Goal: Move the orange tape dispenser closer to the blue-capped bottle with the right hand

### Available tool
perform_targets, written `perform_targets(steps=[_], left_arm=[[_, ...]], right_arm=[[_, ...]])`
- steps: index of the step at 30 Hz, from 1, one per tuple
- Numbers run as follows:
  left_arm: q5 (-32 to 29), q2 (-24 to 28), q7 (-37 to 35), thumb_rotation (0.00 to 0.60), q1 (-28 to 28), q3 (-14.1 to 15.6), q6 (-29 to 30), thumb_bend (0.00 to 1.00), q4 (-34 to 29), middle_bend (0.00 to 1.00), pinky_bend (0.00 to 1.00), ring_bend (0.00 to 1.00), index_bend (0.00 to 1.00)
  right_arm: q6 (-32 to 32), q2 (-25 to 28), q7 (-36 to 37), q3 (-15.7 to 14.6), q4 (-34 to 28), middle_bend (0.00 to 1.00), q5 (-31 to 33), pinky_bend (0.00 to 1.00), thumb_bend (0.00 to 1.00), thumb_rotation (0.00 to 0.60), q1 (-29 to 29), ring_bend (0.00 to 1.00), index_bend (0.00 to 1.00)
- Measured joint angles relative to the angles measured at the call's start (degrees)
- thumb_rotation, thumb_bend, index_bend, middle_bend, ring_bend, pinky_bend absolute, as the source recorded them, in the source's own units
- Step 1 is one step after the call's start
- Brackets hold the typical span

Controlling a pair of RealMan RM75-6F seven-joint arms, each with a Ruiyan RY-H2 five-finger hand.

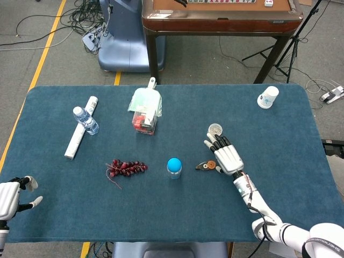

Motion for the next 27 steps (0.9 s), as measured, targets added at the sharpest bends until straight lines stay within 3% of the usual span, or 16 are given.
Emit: perform_targets(steps=[27], left_arm=[[-0.96,0.73,-0.91,0.600,0.19,-0.54,-0.01,0.13,0.00,0.58,0.65,0.52,0.56]], right_arm=[[0.38,-1.62,-1.22,-0.84,-1.32,0.03,-0.42,0.12,0.00,0.600,2.11,0.01,0.13]])
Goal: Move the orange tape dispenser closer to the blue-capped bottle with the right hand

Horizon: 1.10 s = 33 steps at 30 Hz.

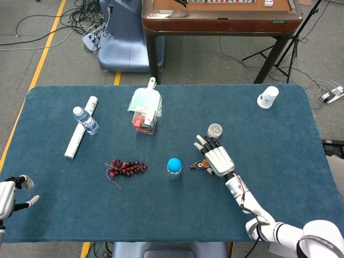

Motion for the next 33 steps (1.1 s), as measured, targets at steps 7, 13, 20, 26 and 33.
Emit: perform_targets(steps=[7,13,20,26,33], left_arm=[[-0.29,0.06,0.10,0.600,0.02,-0.07,-0.13,0.13,-0.03,0.58,0.65,0.52,0.56],[-0.89,0.17,0.02,0.600,0.02,-0.30,-0.34,0.13,-0.06,0.58,0.65,0.52,0.56],[-1.05,0.28,-0.28,0.600,-0.04,-0.31,-0.64,0.13,-0.01,0.58,0.65,0.52,0.56],[-1.32,0.38,-0.55,0.600,0.00,-0.37,-0.77,0.13,0.06,0.58,0.65,0.52,0.56],[-1.64,0.58,-0.85,0.600,0.21,-0.51,-0.55,0.13,0.11,0.58,0.65,0.52,0.56]], right_arm=[[-0.38,-0.97,0.07,0.80,0.87,0.03,0.27,0.12,0.00,0.600,1.24,0.01,0.13],[-1.63,-2.08,0.09,1.66,2.99,0.03,1.49,0.12,0.00,0.600,2.19,0.01,0.13],[-2.53,-3.69,1.57,2.57,6.27,0.03,2.37,0.12,0.00,0.600,3.48,0.01,0.13],[-2.79,-4.91,2.93,3.18,8.14,0.03,2.51,0.12,0.00,0.600,4.67,0.01,0.13],[-3.17,-6.32,4.43,3.78,10.44,0.03,2.79,0.12,0.00,0.600,5.88,0.01,0.13]])
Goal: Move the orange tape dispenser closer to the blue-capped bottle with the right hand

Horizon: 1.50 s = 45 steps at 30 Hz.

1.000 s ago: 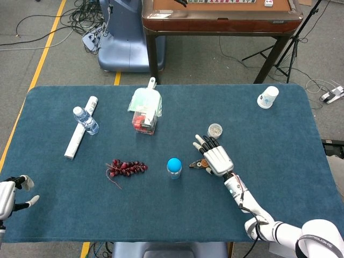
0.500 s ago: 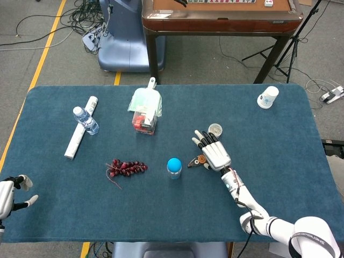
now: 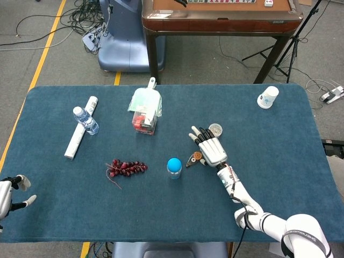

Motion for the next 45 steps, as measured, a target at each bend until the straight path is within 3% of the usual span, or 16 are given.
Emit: perform_targets(steps=[13,29,38,45], left_arm=[[-0.06,0.23,-0.23,0.600,0.13,0.04,-0.09,0.13,-0.01,0.58,0.65,0.52,0.56],[-0.19,0.02,-0.04,0.600,0.02,0.00,-0.36,0.13,0.16,0.58,0.65,0.52,0.56],[-0.31,0.21,-0.28,0.600,0.21,-0.12,-0.07,0.13,0.09,0.58,0.65,0.52,0.56],[-0.45,0.17,-0.21,0.600,0.22,-0.13,-0.20,0.13,0.19,0.58,0.65,0.52,0.56]], right_arm=[[-0.38,-2.75,3.50,0.79,5.77,0.03,0.38,0.12,0.00,0.600,1.79,0.01,0.13],[3.85,-0.94,4.37,-1.40,-2.01,0.03,-2.63,0.12,0.00,0.600,0.61,0.01,0.13],[4.66,-2.88,5.87,-1.69,-0.66,0.03,-3.37,0.12,0.00,0.600,0.92,0.00,0.13],[5.95,-4.26,8.53,-2.13,1.53,0.02,-4.56,0.12,0.00,0.600,1.09,0.00,0.04]])
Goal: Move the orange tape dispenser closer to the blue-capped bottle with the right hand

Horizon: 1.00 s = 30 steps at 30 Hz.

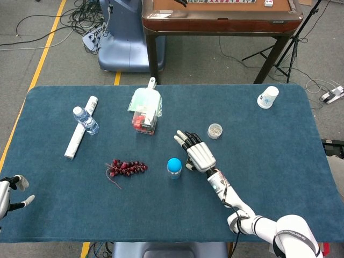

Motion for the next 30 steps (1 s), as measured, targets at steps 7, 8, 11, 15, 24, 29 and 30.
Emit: perform_targets(steps=[7,8,11,15,24,29,30], left_arm=[[0.05,0.05,0.07,0.600,-0.01,0.06,-0.11,0.13,-0.03,0.58,0.65,0.52,0.56],[0.07,0.04,0.10,0.600,-0.01,0.08,-0.11,0.13,-0.02,0.58,0.65,0.52,0.56],[0.04,0.00,0.10,0.600,-0.01,0.09,-0.16,0.13,0.03,0.58,0.65,0.52,0.56],[0.02,-0.01,0.07,0.600,0.00,0.06,-0.14,0.13,0.04,0.58,0.65,0.52,0.56],[0.09,0.04,-0.01,0.600,0.03,0.07,-0.09,0.13,0.03,0.58,0.65,0.52,0.56],[0.07,0.06,-0.11,0.600,0.06,0.07,-0.12,0.13,-0.01,0.58,0.65,0.52,0.56],[0.07,0.07,-0.09,0.600,0.05,0.08,-0.15,0.13,-0.01,0.58,0.65,0.52,0.56]], right_arm=[[0.28,-0.63,1.33,-0.63,0.84,0.02,-0.72,0.12,0.00,0.600,0.01,0.00,0.03],[0.19,-0.70,1.48,-0.67,0.89,0.02,-0.72,0.12,0.00,0.600,0.00,0.00,0.03],[0.09,-0.95,1.75,-0.78,1.16,0.02,-0.76,0.12,0.00,0.600,-0.01,0.00,0.03],[0.01,-1.28,2.08,-0.87,1.37,0.02,-0.81,0.12,0.00,0.600,-0.02,0.00,0.03],[-0.23,-1.85,2.03,-1.06,2.09,0.02,-0.91,0.12,0.00,0.600,-0.01,0.00,0.03],[-0.49,-2.00,1.82,-0.64,2.90,0.02,-0.59,0.12,0.00,0.600,0.19,0.00,0.03],[-0.55,-2.02,1.77,-0.53,3.07,0.02,-0.48,0.12,0.00,0.600,0.22,0.00,0.03]])
